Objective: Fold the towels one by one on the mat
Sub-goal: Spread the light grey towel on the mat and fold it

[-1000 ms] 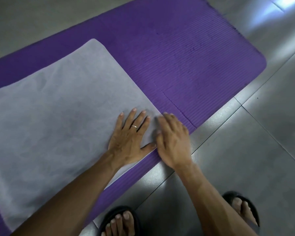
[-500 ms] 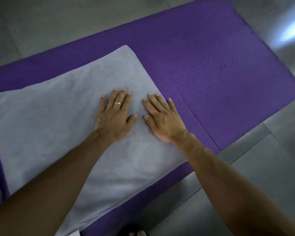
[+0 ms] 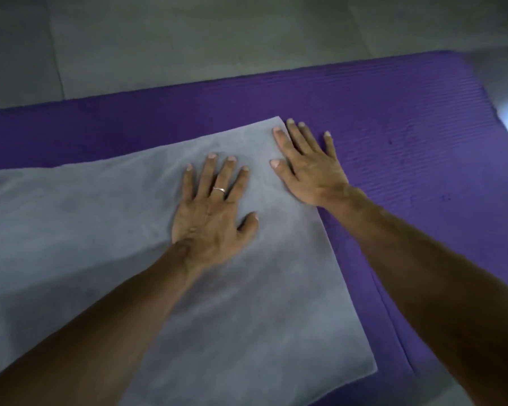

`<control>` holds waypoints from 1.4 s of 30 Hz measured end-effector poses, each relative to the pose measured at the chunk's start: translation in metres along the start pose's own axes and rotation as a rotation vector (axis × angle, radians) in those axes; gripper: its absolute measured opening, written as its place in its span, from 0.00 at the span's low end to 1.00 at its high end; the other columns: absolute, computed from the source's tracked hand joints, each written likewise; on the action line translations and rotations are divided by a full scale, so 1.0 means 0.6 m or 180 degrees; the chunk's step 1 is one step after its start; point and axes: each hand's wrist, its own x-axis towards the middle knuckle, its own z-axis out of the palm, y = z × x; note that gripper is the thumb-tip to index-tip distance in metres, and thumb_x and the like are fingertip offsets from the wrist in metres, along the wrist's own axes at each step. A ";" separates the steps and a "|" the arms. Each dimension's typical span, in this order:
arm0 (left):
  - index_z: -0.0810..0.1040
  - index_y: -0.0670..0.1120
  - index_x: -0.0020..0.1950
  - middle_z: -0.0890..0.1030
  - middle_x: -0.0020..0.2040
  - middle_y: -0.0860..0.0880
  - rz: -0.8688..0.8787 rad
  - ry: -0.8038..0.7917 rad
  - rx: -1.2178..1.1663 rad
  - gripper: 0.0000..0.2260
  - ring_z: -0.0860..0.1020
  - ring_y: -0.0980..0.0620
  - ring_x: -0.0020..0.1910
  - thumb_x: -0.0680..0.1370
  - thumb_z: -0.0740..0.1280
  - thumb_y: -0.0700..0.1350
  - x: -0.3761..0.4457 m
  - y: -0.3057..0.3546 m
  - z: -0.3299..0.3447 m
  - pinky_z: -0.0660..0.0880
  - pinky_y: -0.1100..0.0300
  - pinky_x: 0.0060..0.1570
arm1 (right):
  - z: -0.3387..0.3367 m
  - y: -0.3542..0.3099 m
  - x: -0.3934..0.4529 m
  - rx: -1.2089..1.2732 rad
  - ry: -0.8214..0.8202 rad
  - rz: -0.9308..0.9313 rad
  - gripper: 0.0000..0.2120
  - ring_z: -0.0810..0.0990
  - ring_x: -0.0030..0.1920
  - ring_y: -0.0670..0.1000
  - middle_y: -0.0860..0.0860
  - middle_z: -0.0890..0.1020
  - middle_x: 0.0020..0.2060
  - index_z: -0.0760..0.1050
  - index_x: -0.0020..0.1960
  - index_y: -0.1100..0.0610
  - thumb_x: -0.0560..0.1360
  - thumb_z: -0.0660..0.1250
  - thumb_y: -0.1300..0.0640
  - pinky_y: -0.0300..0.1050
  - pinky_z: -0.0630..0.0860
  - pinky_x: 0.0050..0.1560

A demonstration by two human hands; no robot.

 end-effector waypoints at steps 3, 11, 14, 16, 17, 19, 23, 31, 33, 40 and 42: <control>0.56 0.48 0.79 0.54 0.79 0.45 0.0028 -0.0050 -0.0031 0.35 0.46 0.42 0.78 0.75 0.52 0.64 0.002 0.003 -0.004 0.43 0.38 0.74 | -0.020 -0.004 0.013 -0.0524 0.0249 -0.0740 0.30 0.50 0.78 0.57 0.55 0.52 0.79 0.51 0.79 0.53 0.81 0.47 0.42 0.64 0.50 0.75; 0.54 0.50 0.79 0.54 0.79 0.47 -0.0040 -0.0192 0.0190 0.36 0.45 0.43 0.78 0.74 0.53 0.66 0.006 0.004 -0.007 0.45 0.39 0.74 | -0.044 0.048 0.106 -0.0531 0.0106 -0.0927 0.32 0.44 0.79 0.54 0.53 0.46 0.79 0.47 0.79 0.53 0.80 0.44 0.38 0.63 0.45 0.76; 0.55 0.51 0.79 0.55 0.79 0.47 -0.0093 -0.0224 0.0270 0.35 0.47 0.44 0.78 0.75 0.53 0.65 0.005 0.005 -0.007 0.47 0.39 0.74 | -0.039 0.045 0.085 -0.0518 0.0197 -0.2231 0.30 0.50 0.78 0.55 0.54 0.52 0.79 0.52 0.79 0.53 0.80 0.47 0.41 0.59 0.46 0.75; 0.54 0.52 0.79 0.54 0.79 0.48 -0.0139 -0.0257 0.0356 0.35 0.47 0.44 0.78 0.75 0.52 0.65 0.004 0.006 -0.004 0.48 0.39 0.74 | -0.029 0.066 0.083 -0.0634 -0.0018 -0.2479 0.30 0.46 0.79 0.53 0.51 0.48 0.79 0.46 0.79 0.48 0.80 0.42 0.38 0.59 0.41 0.74; 0.53 0.52 0.79 0.54 0.79 0.48 -0.0167 -0.0278 0.0414 0.35 0.48 0.44 0.78 0.75 0.51 0.65 0.004 0.008 -0.004 0.48 0.40 0.74 | -0.026 0.079 0.090 -0.0631 -0.0002 -0.2178 0.30 0.44 0.79 0.52 0.50 0.46 0.79 0.44 0.79 0.47 0.80 0.40 0.38 0.61 0.39 0.74; 0.53 0.52 0.79 0.55 0.79 0.48 -0.0305 -0.0299 0.0468 0.34 0.49 0.44 0.78 0.76 0.50 0.65 0.002 0.014 -0.006 0.49 0.39 0.74 | -0.031 0.098 0.096 -0.0391 0.0092 -0.1393 0.28 0.45 0.79 0.55 0.51 0.45 0.79 0.44 0.79 0.48 0.82 0.42 0.41 0.64 0.41 0.74; 0.64 0.44 0.75 0.65 0.75 0.43 -0.1041 0.0254 -0.0264 0.33 0.60 0.40 0.75 0.76 0.53 0.62 -0.024 0.104 -0.011 0.59 0.36 0.70 | -0.039 0.107 0.026 0.0058 0.0523 -0.1592 0.24 0.63 0.73 0.61 0.56 0.52 0.78 0.56 0.77 0.55 0.82 0.53 0.55 0.63 0.64 0.67; 0.73 0.51 0.60 0.75 0.56 0.50 -0.2510 0.0318 -0.0981 0.31 0.74 0.48 0.54 0.65 0.62 0.70 -0.111 0.423 0.001 0.73 0.52 0.51 | -0.039 0.139 -0.062 0.0102 -0.0074 -0.1995 0.32 0.64 0.72 0.56 0.50 0.48 0.79 0.53 0.79 0.50 0.79 0.61 0.52 0.58 0.65 0.68; 0.74 0.50 0.56 0.76 0.52 0.50 -0.2759 0.0170 -0.0972 0.26 0.74 0.48 0.51 0.67 0.64 0.67 -0.124 0.437 0.007 0.74 0.53 0.49 | -0.045 0.133 -0.062 0.0101 -0.0204 -0.2002 0.34 0.63 0.73 0.55 0.48 0.46 0.79 0.51 0.79 0.48 0.78 0.63 0.51 0.58 0.64 0.69; 0.71 0.48 0.39 0.74 0.36 0.54 -0.3077 0.0432 -0.1552 0.06 0.73 0.53 0.33 0.74 0.63 0.48 -0.159 0.397 -0.042 0.62 0.63 0.30 | -0.059 0.094 -0.071 -0.0149 -0.0433 -0.1980 0.40 0.64 0.69 0.56 0.47 0.44 0.79 0.51 0.79 0.45 0.72 0.64 0.61 0.56 0.61 0.68; 0.71 0.46 0.36 0.75 0.31 0.53 -0.3395 0.0552 -0.1903 0.08 0.71 0.55 0.28 0.73 0.63 0.48 -0.165 0.378 -0.050 0.62 0.64 0.26 | -0.060 0.084 -0.063 -0.0233 -0.0280 -0.1975 0.36 0.66 0.68 0.56 0.48 0.47 0.79 0.56 0.78 0.45 0.73 0.63 0.61 0.55 0.61 0.67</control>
